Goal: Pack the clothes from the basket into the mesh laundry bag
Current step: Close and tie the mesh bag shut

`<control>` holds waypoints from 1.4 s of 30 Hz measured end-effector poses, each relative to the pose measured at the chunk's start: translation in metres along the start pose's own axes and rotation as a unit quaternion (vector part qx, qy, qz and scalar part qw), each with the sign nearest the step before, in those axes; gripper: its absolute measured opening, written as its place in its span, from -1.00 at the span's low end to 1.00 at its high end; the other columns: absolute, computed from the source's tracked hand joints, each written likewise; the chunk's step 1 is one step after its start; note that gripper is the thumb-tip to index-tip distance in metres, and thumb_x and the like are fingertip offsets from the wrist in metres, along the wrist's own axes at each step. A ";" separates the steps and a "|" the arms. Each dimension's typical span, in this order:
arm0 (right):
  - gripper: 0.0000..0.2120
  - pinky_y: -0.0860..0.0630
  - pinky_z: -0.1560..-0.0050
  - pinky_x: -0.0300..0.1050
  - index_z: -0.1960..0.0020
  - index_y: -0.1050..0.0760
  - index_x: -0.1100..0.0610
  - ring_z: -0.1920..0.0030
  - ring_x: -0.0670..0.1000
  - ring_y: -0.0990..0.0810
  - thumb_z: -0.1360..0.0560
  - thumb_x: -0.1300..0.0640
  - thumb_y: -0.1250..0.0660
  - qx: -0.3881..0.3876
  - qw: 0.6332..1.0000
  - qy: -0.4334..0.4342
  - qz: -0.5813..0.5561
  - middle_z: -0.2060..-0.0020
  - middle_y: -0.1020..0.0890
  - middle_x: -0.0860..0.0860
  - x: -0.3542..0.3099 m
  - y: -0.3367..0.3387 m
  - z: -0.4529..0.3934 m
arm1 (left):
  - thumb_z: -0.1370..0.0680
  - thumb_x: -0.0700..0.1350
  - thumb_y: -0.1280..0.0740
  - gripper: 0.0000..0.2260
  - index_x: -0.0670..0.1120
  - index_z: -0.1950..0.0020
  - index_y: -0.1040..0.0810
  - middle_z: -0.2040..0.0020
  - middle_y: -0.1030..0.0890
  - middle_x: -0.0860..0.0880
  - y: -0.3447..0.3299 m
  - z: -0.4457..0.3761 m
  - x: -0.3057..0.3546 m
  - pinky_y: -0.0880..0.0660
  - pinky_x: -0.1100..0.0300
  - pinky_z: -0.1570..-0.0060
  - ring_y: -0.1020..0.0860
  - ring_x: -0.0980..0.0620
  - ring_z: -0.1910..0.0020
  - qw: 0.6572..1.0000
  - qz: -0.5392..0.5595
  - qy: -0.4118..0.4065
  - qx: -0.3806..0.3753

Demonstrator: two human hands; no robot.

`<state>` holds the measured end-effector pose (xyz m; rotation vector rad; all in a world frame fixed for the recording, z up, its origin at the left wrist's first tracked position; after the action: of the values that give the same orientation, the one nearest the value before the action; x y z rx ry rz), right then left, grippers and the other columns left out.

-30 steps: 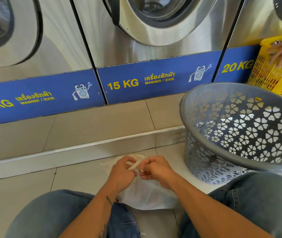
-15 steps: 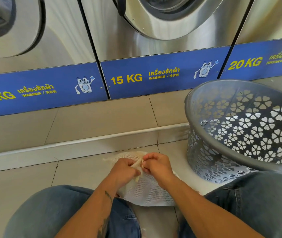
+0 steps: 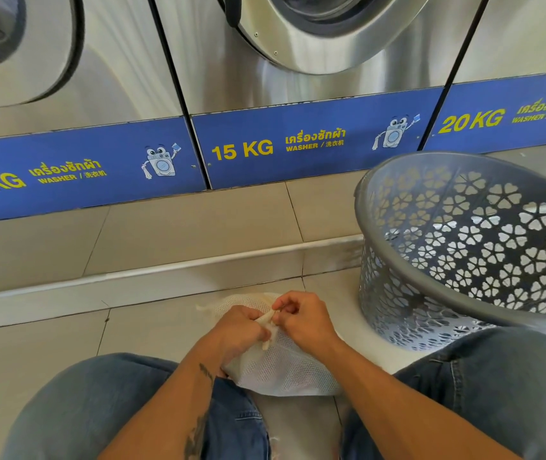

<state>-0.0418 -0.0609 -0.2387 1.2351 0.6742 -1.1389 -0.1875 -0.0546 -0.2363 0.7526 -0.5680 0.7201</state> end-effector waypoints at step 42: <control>-0.84 -0.47 0.40 -0.27 0.03 -0.64 0.21 0.40 -0.10 -0.54 -0.50 0.41 -0.35 -0.003 0.967 -0.124 -0.223 0.32 -0.64 0.04 0.020 -0.012 0.000 | -0.28 -0.33 -0.41 -0.61 0.11 0.05 -0.56 0.00 -0.64 -0.05 0.005 -0.004 0.009 -0.46 0.13 0.12 -0.56 -0.04 0.04 0.997 0.035 -0.040 0.051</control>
<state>-0.0464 -0.0662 -0.2606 0.9336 0.7838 -1.6312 -0.1847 -0.0452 -0.2302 0.8636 -0.6364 0.7912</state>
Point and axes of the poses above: each hand's wrist, its own z-axis away from the middle knuckle, its own y-axis out of the back of the hand, x = y × z, the point moved 9 cm from there along -z, towards the middle knuckle
